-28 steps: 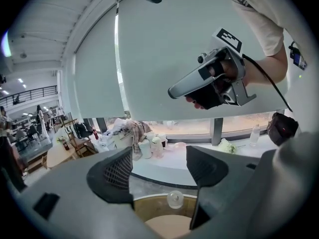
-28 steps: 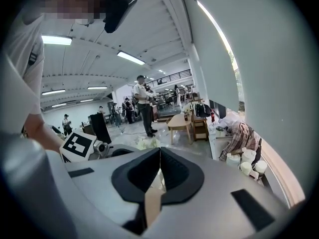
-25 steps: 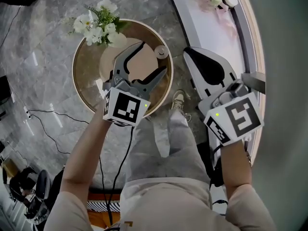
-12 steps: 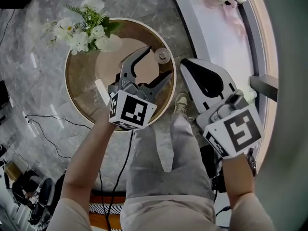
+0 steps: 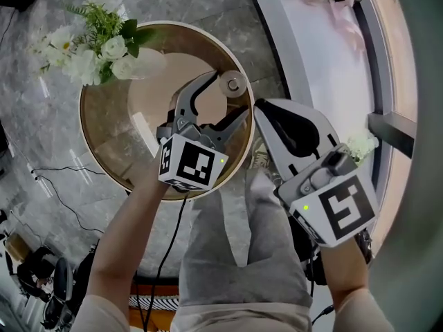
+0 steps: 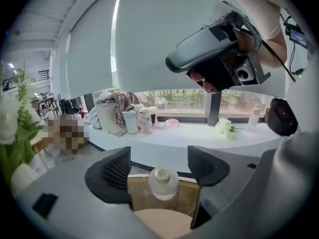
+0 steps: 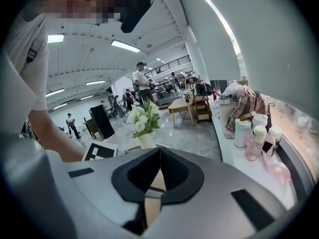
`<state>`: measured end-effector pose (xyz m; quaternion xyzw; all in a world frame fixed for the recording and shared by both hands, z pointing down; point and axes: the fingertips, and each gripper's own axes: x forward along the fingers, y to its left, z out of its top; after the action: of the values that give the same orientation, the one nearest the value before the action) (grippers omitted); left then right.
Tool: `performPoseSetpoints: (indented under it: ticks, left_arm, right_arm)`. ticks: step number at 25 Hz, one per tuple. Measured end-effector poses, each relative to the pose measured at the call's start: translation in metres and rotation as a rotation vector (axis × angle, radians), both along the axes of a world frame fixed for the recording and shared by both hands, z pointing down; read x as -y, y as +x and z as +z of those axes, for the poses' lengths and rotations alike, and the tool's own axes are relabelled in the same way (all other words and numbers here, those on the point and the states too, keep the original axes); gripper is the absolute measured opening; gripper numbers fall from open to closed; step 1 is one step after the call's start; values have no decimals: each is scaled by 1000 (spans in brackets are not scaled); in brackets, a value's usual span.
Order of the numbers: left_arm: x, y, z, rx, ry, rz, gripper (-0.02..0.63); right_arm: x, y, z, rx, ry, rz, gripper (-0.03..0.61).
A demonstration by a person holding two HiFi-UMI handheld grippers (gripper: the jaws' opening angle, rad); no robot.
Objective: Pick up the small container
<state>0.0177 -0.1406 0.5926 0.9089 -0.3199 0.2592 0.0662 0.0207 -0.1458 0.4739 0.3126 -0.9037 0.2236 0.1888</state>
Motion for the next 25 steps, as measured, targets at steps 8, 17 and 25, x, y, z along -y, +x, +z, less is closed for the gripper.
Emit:
performPoseSetpoints:
  ticks: [8, 17, 25]
  left_arm:
    - [5, 5, 46, -26, -17, -37, 339]
    - [10, 13, 90, -25, -60, -42, 339]
    - [16, 17, 109, -62, -97, -71, 339]
  right_arm:
    - [-1, 4, 42, -11, -45, 27, 8]
    - [4, 4, 80, -23, -76, 23, 7]
    - [4, 8, 103, -34, -121, 36, 6]
